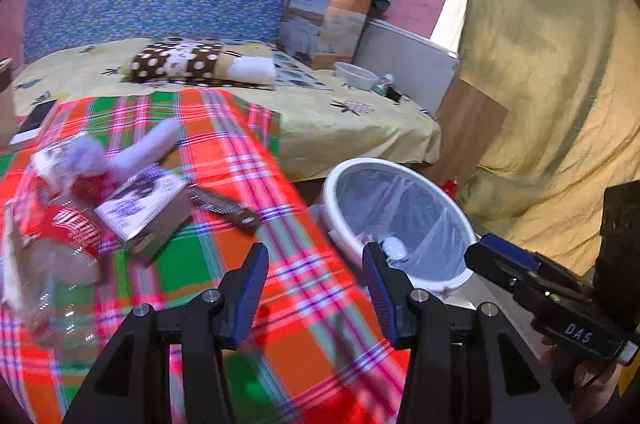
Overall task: Collect trash
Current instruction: 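Move the left tool back to the bed and grasp the Coca-Cola bottle, then lift the bottle with the left tool while the right tool grasps the white paper cup, then carry bottle and paper cup over the bin and open both tools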
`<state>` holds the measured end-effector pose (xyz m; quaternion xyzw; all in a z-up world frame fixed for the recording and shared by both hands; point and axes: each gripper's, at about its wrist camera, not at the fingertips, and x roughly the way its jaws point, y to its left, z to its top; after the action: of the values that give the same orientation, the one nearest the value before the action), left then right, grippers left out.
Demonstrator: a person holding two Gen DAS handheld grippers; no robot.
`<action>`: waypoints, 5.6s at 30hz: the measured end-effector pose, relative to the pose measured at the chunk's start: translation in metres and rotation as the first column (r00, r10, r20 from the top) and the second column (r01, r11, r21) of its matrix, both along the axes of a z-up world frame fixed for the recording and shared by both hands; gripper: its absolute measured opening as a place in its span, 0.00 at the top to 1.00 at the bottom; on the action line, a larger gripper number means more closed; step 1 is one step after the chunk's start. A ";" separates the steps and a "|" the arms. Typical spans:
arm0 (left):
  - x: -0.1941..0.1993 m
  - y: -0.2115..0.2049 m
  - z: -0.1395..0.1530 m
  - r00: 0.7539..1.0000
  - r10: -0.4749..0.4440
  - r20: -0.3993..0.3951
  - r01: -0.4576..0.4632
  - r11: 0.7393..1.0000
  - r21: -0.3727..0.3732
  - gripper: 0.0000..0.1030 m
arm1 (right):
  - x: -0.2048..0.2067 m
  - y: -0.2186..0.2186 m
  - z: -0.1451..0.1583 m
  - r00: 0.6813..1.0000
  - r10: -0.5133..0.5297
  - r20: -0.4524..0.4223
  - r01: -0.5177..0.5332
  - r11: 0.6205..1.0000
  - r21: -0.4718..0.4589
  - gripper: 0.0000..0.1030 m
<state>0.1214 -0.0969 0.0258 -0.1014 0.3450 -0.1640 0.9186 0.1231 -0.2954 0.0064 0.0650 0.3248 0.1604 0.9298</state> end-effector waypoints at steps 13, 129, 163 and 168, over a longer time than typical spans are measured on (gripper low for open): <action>-0.046 0.073 0.005 0.985 0.173 0.027 -0.175 0.983 0.062 0.53 | -0.003 0.062 -0.002 0.988 0.156 -0.022 -0.156 0.987 -0.029 0.44; -0.064 0.151 0.009 0.964 0.266 0.024 -0.265 0.964 -0.009 0.42 | 0.010 0.150 0.006 0.951 0.292 -0.098 -0.286 0.956 0.067 0.88; 0.074 -0.095 -0.012 0.974 -0.227 -0.021 0.227 0.974 -0.007 0.42 | 0.035 -0.045 -0.026 0.968 -0.198 -0.153 0.206 0.978 0.042 0.88; 0.086 -0.110 -0.019 0.967 -0.251 -0.042 0.251 0.968 -0.010 0.42 | 0.040 -0.053 -0.033 0.961 -0.208 -0.182 0.218 0.975 0.034 0.88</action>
<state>0.2078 -0.2071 0.0070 -0.0625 0.3741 -0.2777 0.8826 0.1627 -0.3489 -0.0263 0.1385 0.3931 0.0617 0.9069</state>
